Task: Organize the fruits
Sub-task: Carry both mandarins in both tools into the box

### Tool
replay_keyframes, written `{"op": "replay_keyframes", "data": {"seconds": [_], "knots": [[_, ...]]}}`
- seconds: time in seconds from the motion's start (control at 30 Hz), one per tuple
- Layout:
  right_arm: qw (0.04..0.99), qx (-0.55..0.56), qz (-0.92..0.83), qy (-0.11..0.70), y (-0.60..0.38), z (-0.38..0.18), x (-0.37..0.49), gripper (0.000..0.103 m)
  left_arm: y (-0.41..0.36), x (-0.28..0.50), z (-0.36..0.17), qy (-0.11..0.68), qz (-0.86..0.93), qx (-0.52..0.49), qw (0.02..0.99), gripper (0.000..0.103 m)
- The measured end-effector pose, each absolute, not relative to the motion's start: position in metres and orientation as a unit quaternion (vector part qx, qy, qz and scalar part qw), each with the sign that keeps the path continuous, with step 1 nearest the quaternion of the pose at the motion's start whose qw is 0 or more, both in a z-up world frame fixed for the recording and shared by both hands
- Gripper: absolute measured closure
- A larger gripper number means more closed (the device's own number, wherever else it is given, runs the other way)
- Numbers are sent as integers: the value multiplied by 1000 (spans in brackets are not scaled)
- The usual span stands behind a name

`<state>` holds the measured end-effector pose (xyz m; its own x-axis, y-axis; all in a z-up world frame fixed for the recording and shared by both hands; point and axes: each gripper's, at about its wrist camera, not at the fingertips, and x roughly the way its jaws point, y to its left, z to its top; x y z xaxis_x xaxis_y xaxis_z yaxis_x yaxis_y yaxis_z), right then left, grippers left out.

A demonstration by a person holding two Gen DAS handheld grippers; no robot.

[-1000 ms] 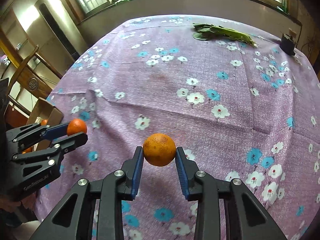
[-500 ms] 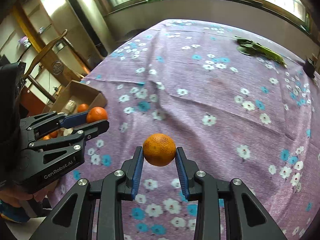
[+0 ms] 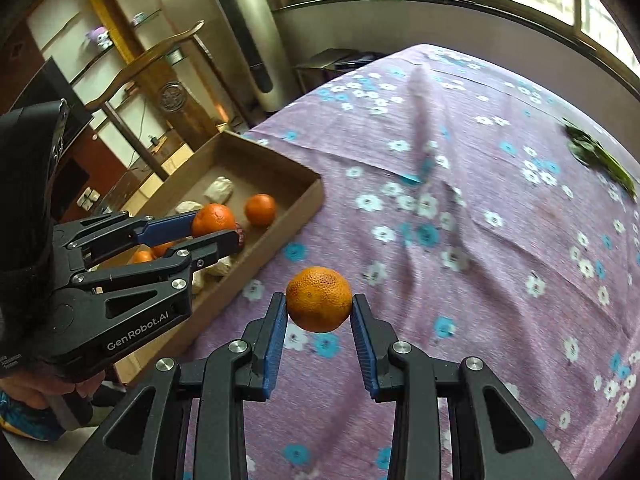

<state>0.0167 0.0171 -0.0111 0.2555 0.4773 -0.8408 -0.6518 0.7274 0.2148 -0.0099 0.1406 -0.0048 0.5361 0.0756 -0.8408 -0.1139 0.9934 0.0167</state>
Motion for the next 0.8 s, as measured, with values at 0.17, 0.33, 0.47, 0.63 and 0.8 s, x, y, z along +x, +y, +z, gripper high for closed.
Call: {"op": "replay_keyframes", "data": {"seconds": [0.17, 0.33, 0.47, 0.63, 0.8], "knots": [[777, -103, 380, 491, 46, -13, 11, 68, 174, -25, -3, 478, 80, -40, 874, 71], [768, -112, 396, 491, 70, -16, 8, 68, 209, -39, -9, 485, 108, -66, 865, 71], [758, -121, 407, 495, 87, -22, 8, 67, 231, -44, -15, 489, 126, -85, 859, 71], [747, -131, 418, 501, 107, -30, 11, 67, 247, -45, -20, 494, 135, -104, 852, 71], [743, -133, 420, 504, 126, -37, 25, 67, 252, -44, -25, 501, 138, -104, 848, 71]]}}
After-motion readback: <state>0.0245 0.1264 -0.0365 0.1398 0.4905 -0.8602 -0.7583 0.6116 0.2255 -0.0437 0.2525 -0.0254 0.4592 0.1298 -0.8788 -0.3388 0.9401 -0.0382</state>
